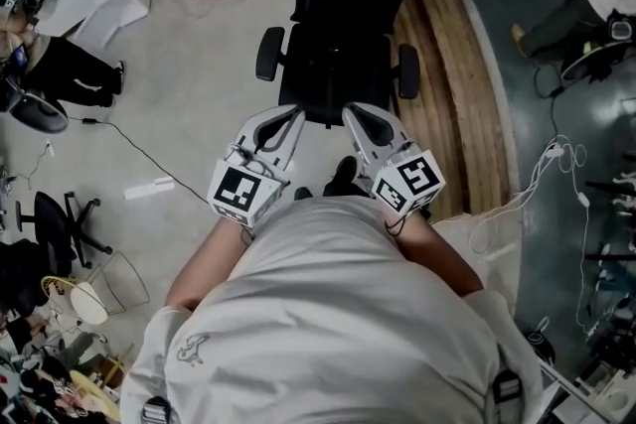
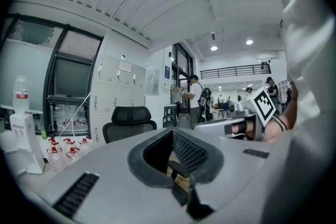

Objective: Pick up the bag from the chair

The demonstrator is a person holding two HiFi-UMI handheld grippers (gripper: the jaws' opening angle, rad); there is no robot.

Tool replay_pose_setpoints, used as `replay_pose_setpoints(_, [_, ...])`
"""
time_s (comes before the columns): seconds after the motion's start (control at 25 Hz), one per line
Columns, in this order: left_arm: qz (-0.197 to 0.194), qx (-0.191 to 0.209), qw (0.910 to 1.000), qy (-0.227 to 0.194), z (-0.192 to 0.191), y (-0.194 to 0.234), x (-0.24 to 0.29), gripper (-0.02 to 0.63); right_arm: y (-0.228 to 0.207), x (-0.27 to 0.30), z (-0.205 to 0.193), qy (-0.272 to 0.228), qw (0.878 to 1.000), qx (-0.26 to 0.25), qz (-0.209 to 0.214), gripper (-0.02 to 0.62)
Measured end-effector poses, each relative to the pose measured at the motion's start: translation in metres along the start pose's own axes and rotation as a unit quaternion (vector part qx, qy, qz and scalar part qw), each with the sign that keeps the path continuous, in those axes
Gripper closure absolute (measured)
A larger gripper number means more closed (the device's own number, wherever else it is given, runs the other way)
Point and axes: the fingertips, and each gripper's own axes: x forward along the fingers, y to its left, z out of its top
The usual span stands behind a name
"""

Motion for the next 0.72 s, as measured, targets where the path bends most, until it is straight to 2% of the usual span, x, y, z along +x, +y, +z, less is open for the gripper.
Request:
replay_pose_setpoints(0.08, [0.006,-0.006,1.0,0.0,0.0,0.008,0.011,0.598,-0.013,0.007,0.001,-0.002,1.0,0.014,0.006,0.561])
replay_pose_setpoints(0.32, [0.011,-0.001,0.9999,-0.002,0.005,0.026,0.056,0.598,-0.058,0.024,0.013,-0.006,1.0,0.012,0.014,0.561])
replay_pose_setpoints(0.6, [0.007,0.008,0.9999,-0.009,0.022,0.026,0.126,0.598,-0.123,0.021,0.035,-0.012,1.0,0.006,0.011,0.56])
replay_pose_setpoints(0.72, [0.012,-0.003,0.9998,-0.013,0.023,0.026,0.144,0.598,-0.142,0.021,0.038,-0.011,1.0,0.005,0.017,0.561])
